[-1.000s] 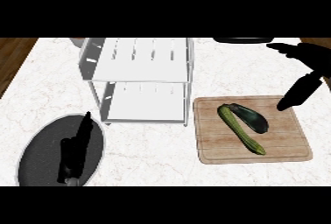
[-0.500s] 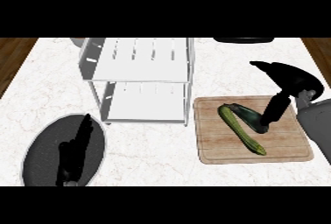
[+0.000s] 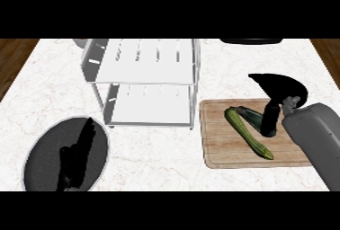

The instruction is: Pick the eggplant from the cutting board and place it in the tiered basket

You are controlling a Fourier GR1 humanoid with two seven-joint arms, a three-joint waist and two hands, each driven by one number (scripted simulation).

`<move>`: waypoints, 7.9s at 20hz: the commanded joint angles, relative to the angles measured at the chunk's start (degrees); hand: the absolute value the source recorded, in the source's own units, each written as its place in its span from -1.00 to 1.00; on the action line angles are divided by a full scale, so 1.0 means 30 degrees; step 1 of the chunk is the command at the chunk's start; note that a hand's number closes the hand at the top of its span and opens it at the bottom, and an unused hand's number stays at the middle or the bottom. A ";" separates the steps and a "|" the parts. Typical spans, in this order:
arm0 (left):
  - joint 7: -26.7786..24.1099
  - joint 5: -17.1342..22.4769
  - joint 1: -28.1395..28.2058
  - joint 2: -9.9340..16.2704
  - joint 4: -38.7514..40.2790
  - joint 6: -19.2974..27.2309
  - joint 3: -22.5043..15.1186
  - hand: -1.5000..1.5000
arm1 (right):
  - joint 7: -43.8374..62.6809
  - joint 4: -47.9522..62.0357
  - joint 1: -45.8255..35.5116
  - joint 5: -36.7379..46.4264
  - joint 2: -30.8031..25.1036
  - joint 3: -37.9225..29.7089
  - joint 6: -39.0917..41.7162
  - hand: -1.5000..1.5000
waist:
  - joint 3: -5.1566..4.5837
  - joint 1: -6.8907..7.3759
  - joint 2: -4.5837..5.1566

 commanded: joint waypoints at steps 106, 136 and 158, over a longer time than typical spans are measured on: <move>0.1066 -0.2687 -0.0719 -0.2246 0.0090 -0.1755 0.2052 0.00 | 0.0809 -0.4166 -0.8173 0.5339 0.9400 -0.5762 -0.4186 1.00 | -0.0013 0.0102 0.0041; -0.0255 -0.2815 0.0095 -0.2574 0.0317 -0.1985 0.2116 0.00 | -0.6179 0.7479 -0.9051 -0.6392 0.9640 -0.4825 -1.7209 -1.00 | 0.0000 0.0458 0.0122; 0.0523 -0.2415 -0.0209 -0.1932 0.0256 -0.1914 0.3355 0.00 | -0.4254 -0.2839 0.0842 -1.1156 -0.1011 -1.2410 -1.3652 -1.00 | 0.0019 -0.0743 -0.0091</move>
